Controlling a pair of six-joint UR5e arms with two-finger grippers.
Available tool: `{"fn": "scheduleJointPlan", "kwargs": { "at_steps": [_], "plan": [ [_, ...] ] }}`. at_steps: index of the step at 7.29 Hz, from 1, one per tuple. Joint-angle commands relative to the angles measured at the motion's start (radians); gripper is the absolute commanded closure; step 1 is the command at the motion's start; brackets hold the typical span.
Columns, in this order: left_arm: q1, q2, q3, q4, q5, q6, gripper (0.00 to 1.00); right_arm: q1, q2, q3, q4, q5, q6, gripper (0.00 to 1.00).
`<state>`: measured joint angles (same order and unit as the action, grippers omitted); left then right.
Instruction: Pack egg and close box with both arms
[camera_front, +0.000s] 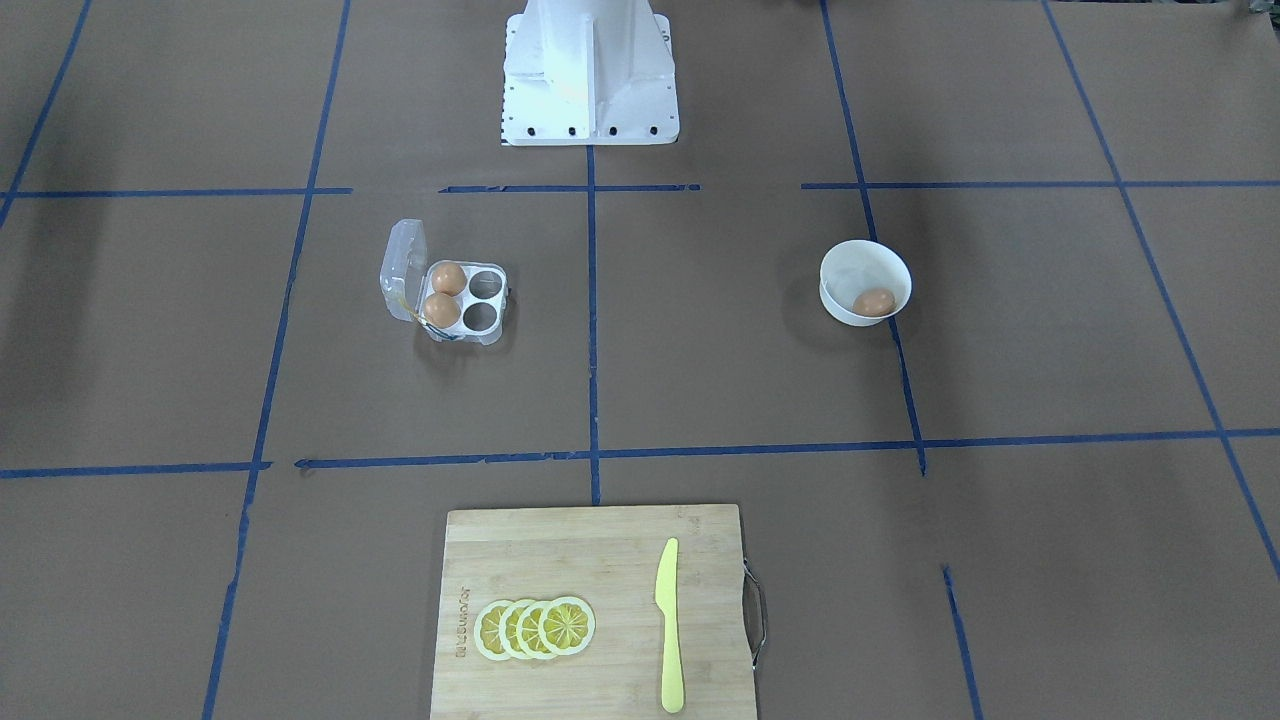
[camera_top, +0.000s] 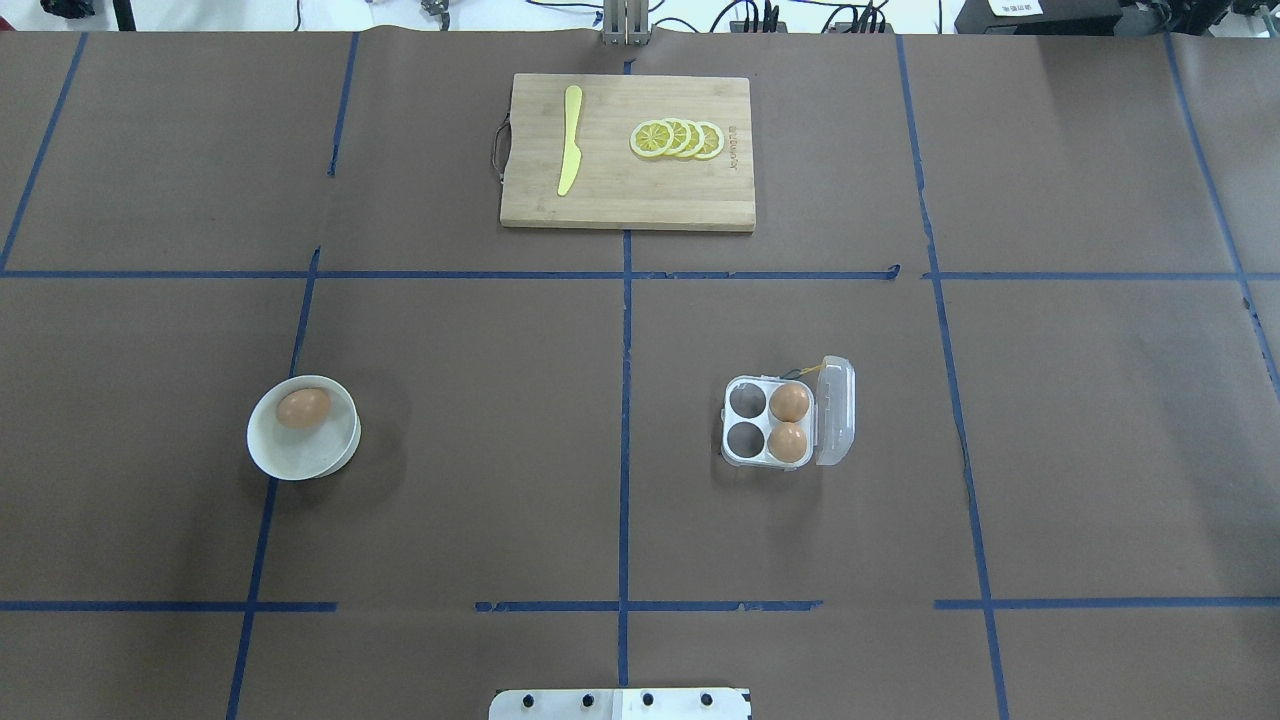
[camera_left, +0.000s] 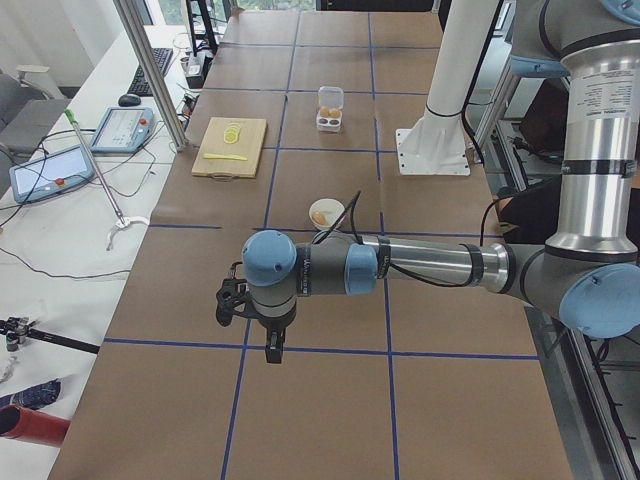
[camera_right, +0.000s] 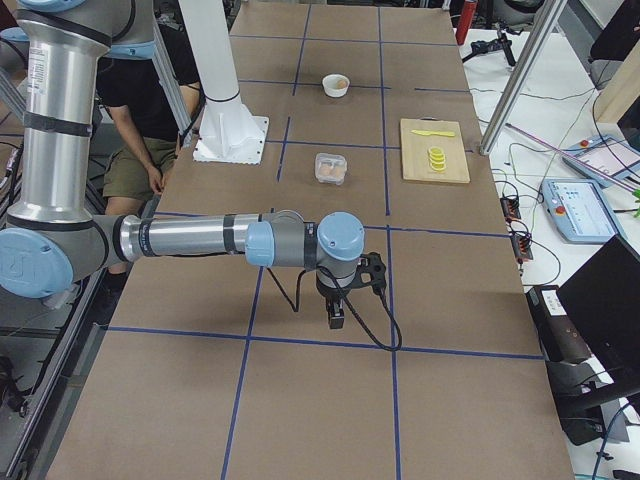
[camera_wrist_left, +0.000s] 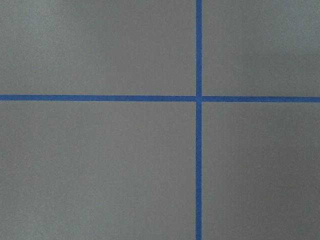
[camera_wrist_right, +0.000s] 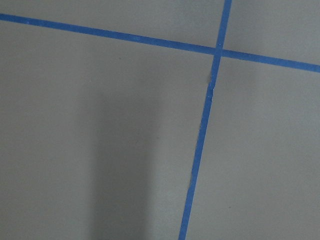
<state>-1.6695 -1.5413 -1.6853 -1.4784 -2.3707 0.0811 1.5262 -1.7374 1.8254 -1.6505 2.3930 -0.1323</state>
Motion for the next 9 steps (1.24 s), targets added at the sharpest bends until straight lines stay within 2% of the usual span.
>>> {"fn": "scheduleJointPlan", "kwargs": {
  "at_steps": [1, 9],
  "plan": [
    [0.037, -0.005, -0.035, -0.005, 0.002, 0.023, 0.0, 0.0, -0.007, 0.003, -0.002, 0.002, 0.0, 0.0],
    [0.057, 0.003, -0.045, -0.011, 0.005, 0.022, 0.0, -0.001, -0.01, 0.005, -0.002, 0.003, 0.025, 0.0]
  ]
}}
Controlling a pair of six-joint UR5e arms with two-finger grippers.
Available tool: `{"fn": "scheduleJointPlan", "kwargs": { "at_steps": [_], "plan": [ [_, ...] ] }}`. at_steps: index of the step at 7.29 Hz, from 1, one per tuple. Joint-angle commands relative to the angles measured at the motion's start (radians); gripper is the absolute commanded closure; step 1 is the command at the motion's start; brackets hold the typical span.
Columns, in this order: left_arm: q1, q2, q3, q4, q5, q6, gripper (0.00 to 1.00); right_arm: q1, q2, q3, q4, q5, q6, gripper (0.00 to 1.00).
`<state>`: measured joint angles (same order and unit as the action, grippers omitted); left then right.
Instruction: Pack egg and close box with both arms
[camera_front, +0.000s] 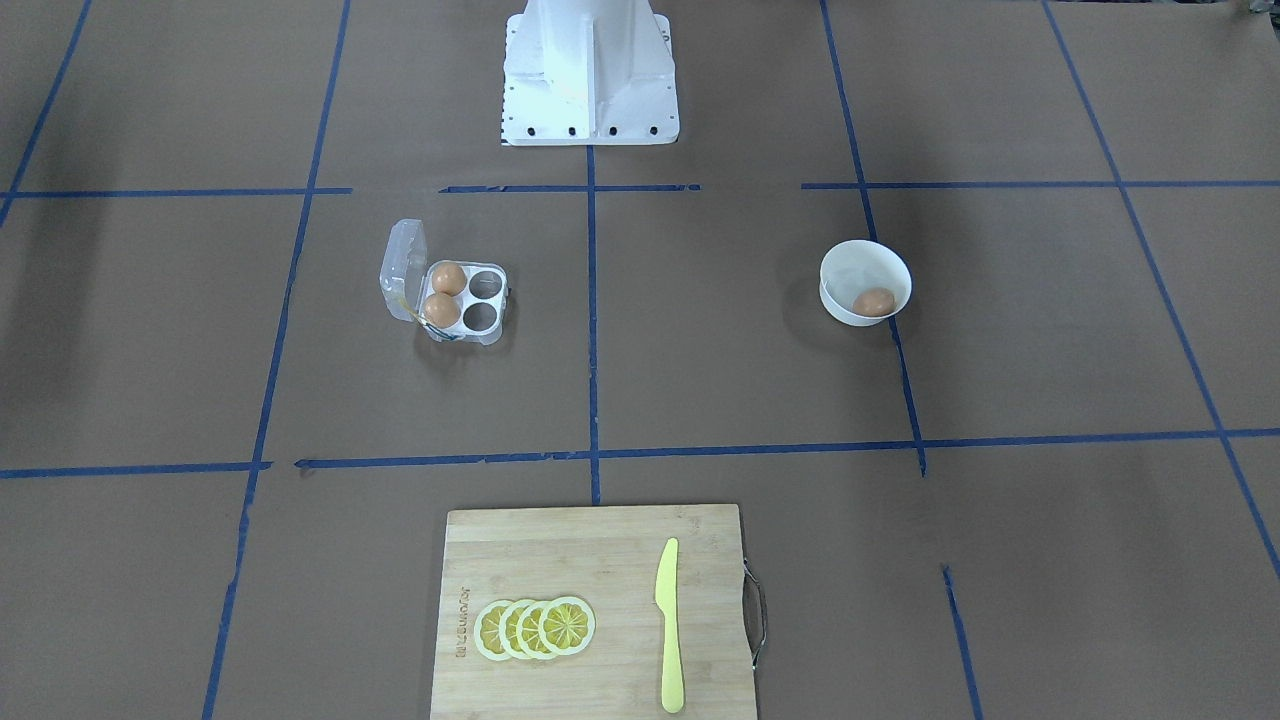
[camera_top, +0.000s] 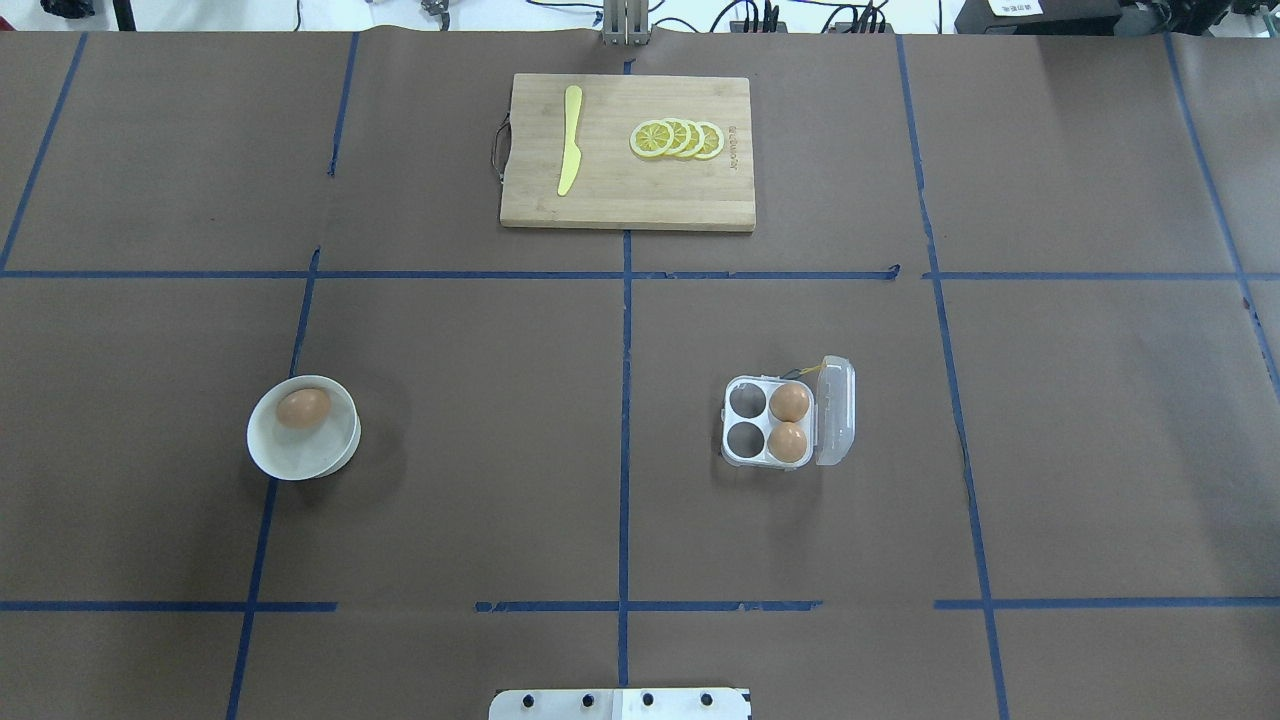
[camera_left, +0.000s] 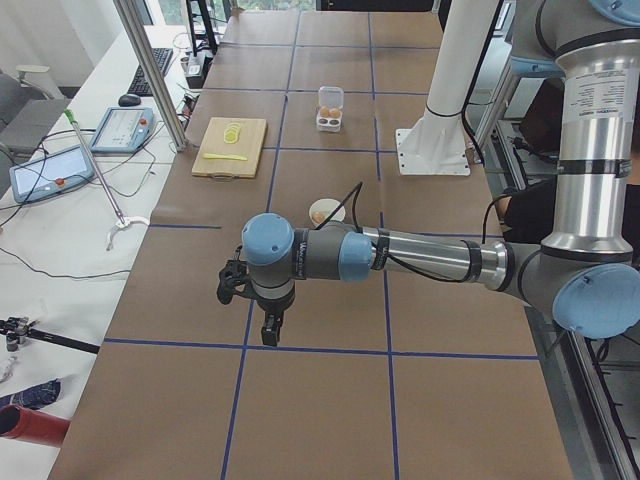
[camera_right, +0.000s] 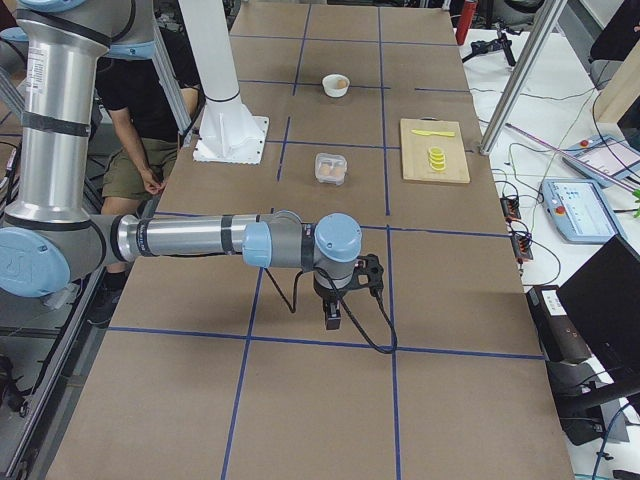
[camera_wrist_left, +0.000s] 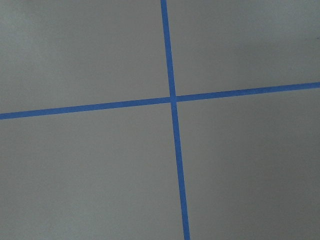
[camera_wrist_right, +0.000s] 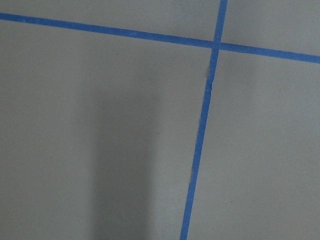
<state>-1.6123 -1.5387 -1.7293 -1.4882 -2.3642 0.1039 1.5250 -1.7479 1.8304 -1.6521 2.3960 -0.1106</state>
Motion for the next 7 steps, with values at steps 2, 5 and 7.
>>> {"fn": "scheduleJointPlan", "kwargs": {
  "at_steps": [2, 5, 7],
  "plan": [
    [0.0, 0.002, -0.016, 0.0, -0.007, 0.0, 0.0, 0.0, 0.001, -0.002, 0.003, 0.0, -0.001, 0.0],
    [0.017, -0.001, -0.044, -0.01, -0.088, 0.005, 0.0, -0.002, 0.001, -0.002, 0.06, 0.002, 0.023, 0.0],
    [0.145, -0.003, -0.049, -0.163, -0.165, -0.003, 0.0, -0.011, 0.001, -0.006, 0.086, 0.006, 0.028, 0.0]
  ]
}}
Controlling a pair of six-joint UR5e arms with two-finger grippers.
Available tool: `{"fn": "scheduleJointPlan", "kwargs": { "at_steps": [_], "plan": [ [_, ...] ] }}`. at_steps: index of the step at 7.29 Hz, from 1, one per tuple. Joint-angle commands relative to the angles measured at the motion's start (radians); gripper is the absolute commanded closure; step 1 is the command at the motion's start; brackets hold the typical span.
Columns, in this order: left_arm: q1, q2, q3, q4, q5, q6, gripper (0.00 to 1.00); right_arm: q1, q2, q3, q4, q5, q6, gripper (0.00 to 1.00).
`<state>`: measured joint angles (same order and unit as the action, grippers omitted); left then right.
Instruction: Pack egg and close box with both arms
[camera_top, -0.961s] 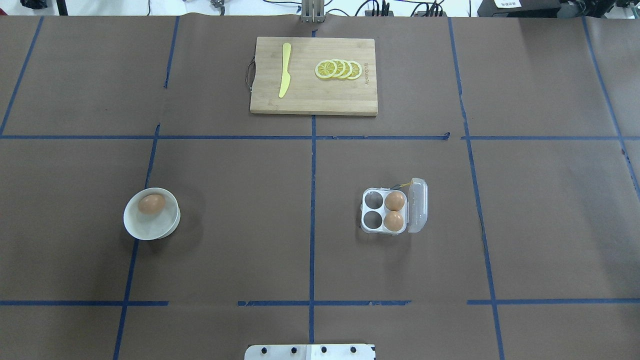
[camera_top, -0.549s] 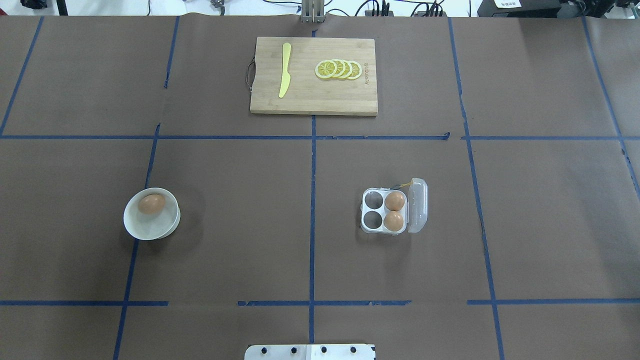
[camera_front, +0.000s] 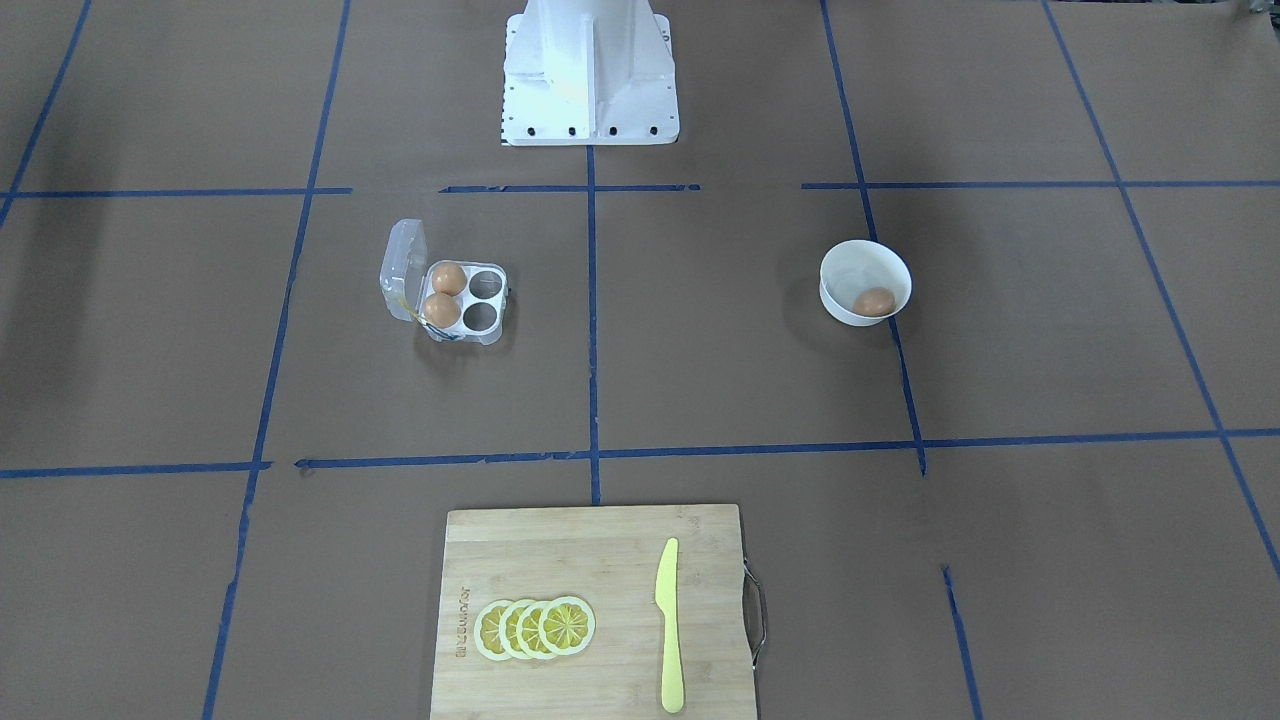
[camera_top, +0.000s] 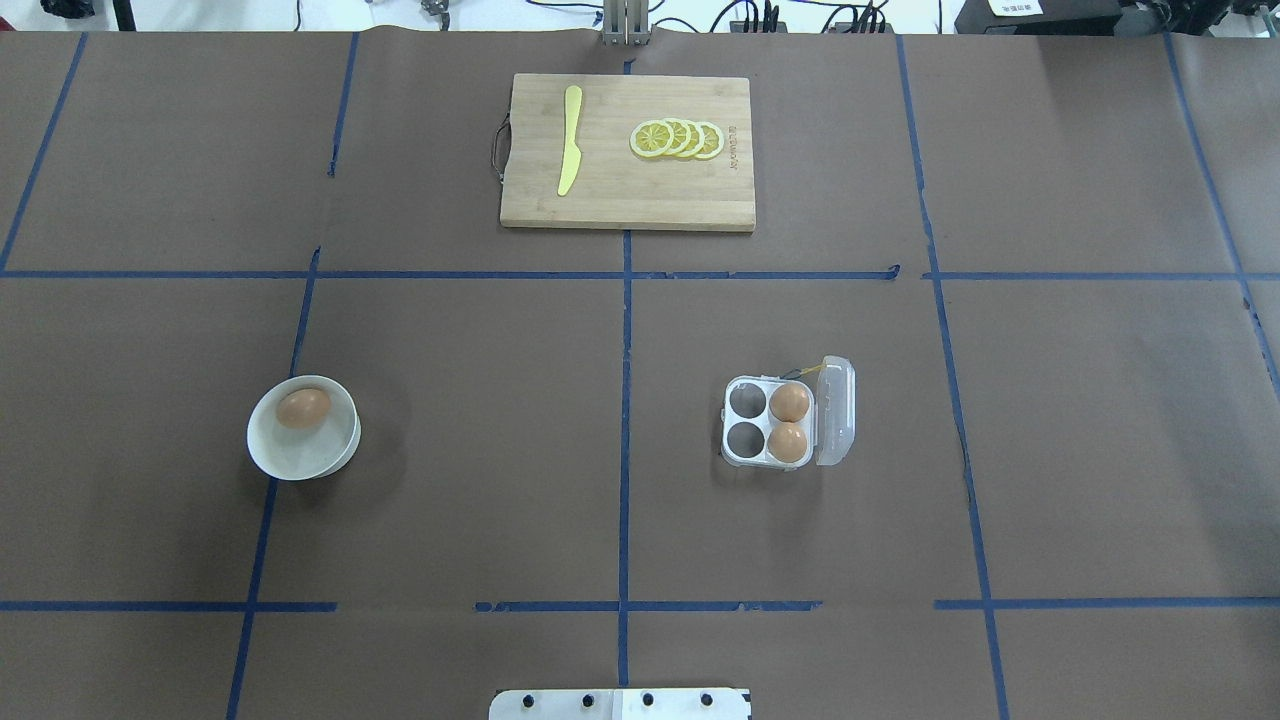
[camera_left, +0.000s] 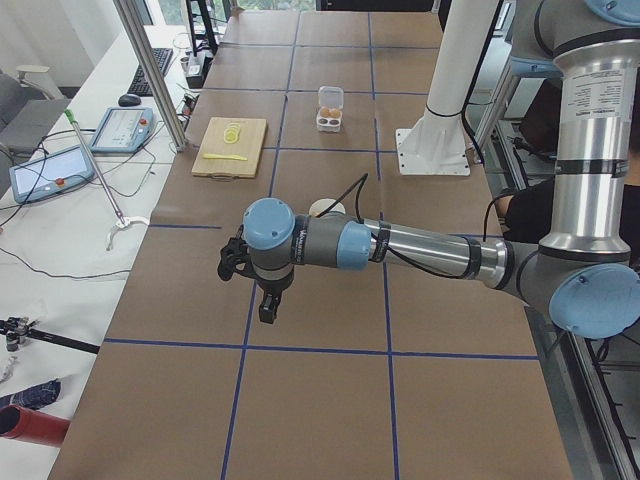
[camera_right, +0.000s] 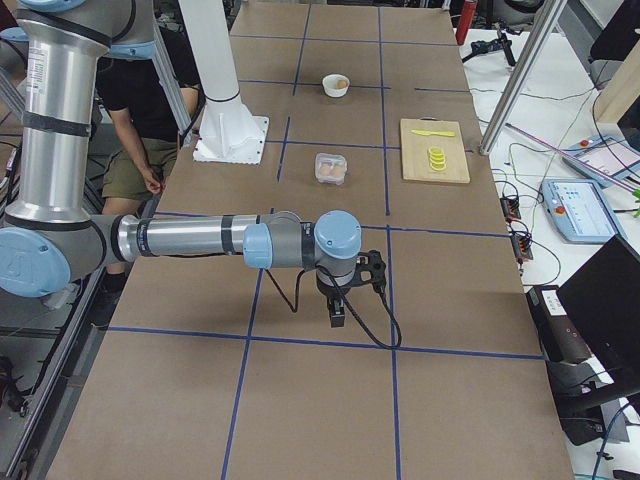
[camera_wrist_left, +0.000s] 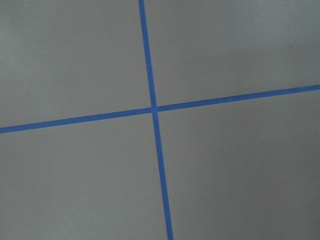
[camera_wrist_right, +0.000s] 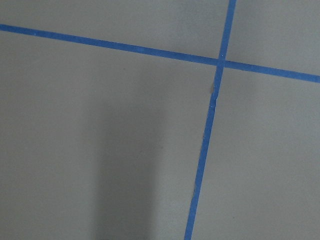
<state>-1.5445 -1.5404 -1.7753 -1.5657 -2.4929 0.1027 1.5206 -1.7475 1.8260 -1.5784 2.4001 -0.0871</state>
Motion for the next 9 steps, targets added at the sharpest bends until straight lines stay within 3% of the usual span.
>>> {"fn": "scheduleJointPlan", "kwargs": {
  "at_steps": [1, 2, 3, 4, 5, 7, 9],
  "plan": [
    [0.137, -0.001, -0.001, -0.214, -0.037, -0.006, 0.0, -0.016, 0.0, -0.001, 0.018, 0.025, 0.004, 0.0],
    [0.168, 0.0, 0.005, -0.329, -0.038, -0.033, 0.0, -0.023, 0.0, -0.004, 0.02, 0.039, 0.001, 0.0],
    [0.264, -0.009, -0.021, -0.464, -0.018, -0.23, 0.0, -0.034, 0.002, -0.004, 0.021, 0.047, 0.003, 0.0],
    [0.337, -0.006, -0.027, -0.622, 0.07, -0.274, 0.0, -0.04, 0.003, -0.004, 0.026, 0.054, 0.003, 0.0],
    [0.416, -0.01, -0.038, -0.657, 0.124, -0.276, 0.0, -0.043, 0.005, -0.007, 0.028, 0.054, 0.003, 0.0],
    [0.617, -0.03, -0.117, -0.654, 0.366, -0.276, 0.01, -0.042, 0.003, -0.007, 0.04, 0.07, 0.003, 0.0],
    [0.685, -0.033, -0.142, -0.651, 0.446, -0.284, 0.04, -0.043, 0.005, -0.026, 0.04, 0.064, -0.005, 0.0]
  ]
}}
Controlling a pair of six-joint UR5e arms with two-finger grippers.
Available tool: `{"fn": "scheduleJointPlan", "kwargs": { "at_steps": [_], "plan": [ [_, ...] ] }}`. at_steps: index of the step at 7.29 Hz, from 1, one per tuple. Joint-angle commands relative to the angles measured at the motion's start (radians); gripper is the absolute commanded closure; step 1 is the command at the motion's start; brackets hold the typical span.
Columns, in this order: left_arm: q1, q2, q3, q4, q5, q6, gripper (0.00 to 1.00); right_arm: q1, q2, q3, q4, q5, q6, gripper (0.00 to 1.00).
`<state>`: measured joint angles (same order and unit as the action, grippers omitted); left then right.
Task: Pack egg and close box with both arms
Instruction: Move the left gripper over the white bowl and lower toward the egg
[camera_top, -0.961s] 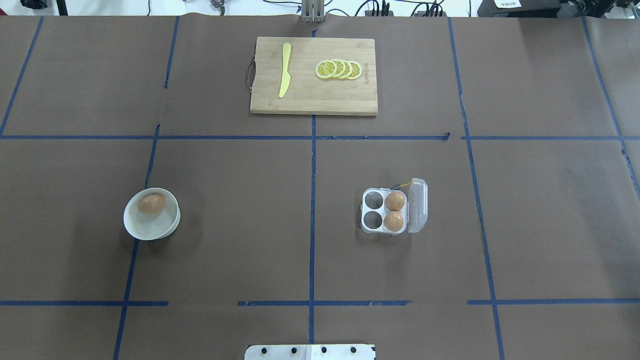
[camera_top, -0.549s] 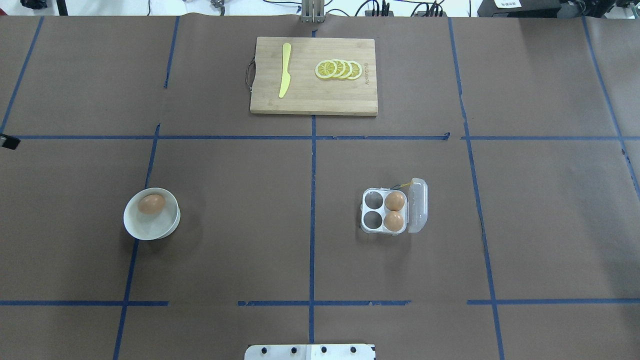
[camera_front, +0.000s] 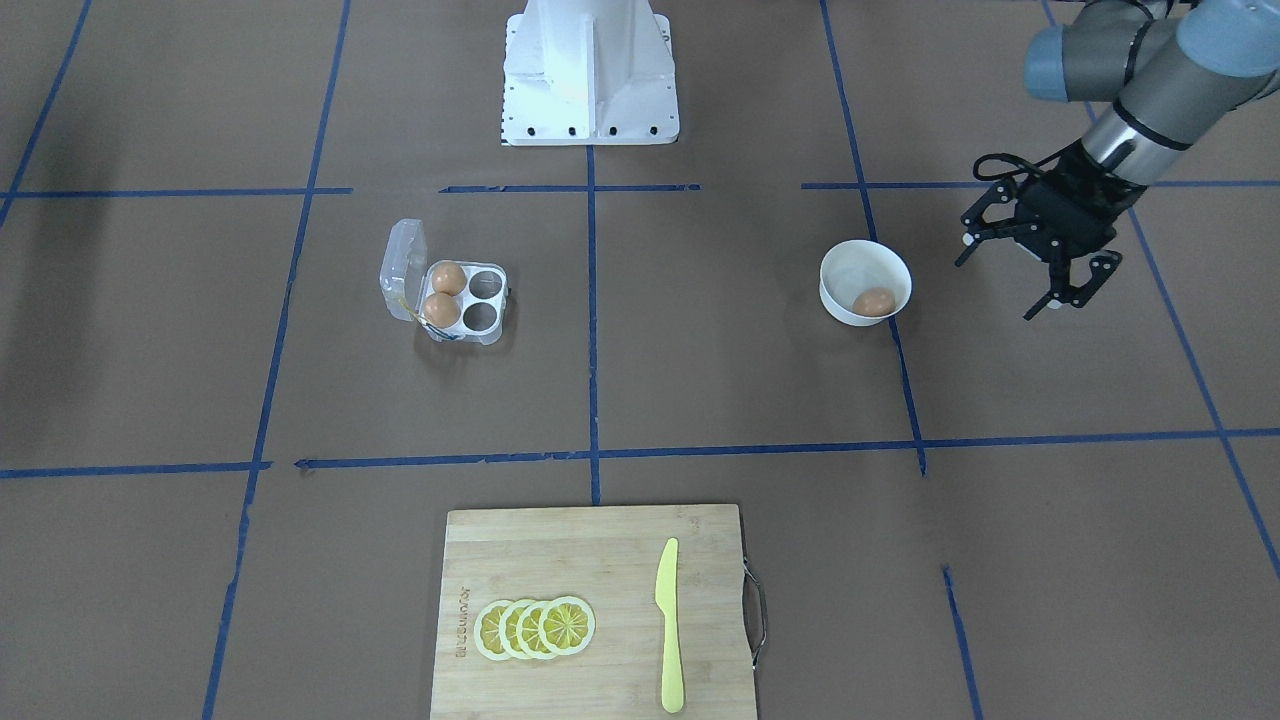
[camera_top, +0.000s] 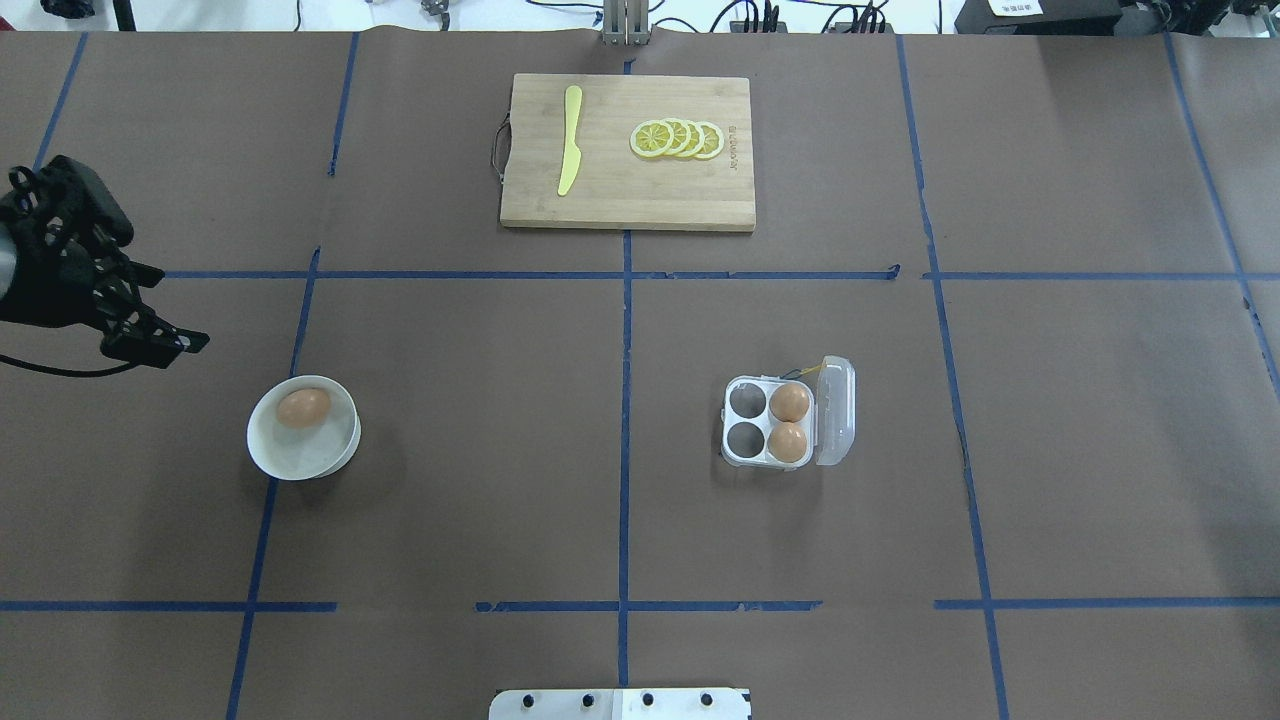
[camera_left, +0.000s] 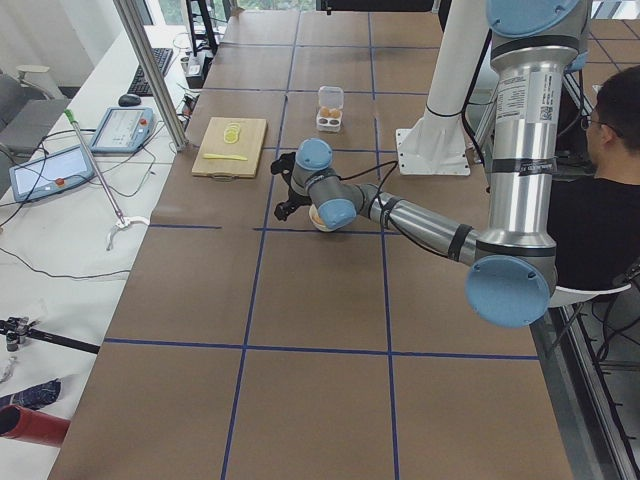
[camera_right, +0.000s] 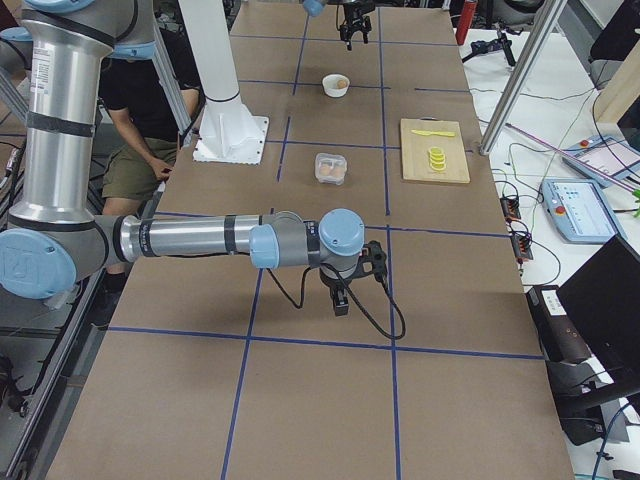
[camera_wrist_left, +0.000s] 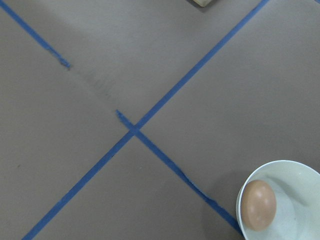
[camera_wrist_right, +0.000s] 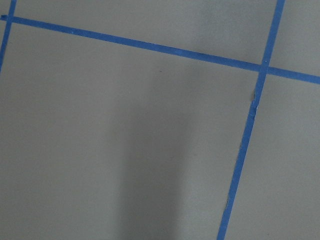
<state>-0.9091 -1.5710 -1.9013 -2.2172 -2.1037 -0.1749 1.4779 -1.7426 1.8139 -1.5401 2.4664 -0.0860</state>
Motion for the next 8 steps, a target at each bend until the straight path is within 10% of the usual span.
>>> {"fn": "scheduleJointPlan", "kwargs": {
  "at_steps": [1, 8],
  "plan": [
    [0.103, -0.004, -0.021, 0.008, 0.114, -0.05, 0.06, -0.001, 0.0, -0.025, 0.002, 0.002, -0.003, 0.0],
    [0.334, -0.167, -0.078, 0.473, 0.387, -0.061, 0.12, -0.001, 0.003, -0.054, 0.026, 0.009, -0.001, 0.0]
  ]
}}
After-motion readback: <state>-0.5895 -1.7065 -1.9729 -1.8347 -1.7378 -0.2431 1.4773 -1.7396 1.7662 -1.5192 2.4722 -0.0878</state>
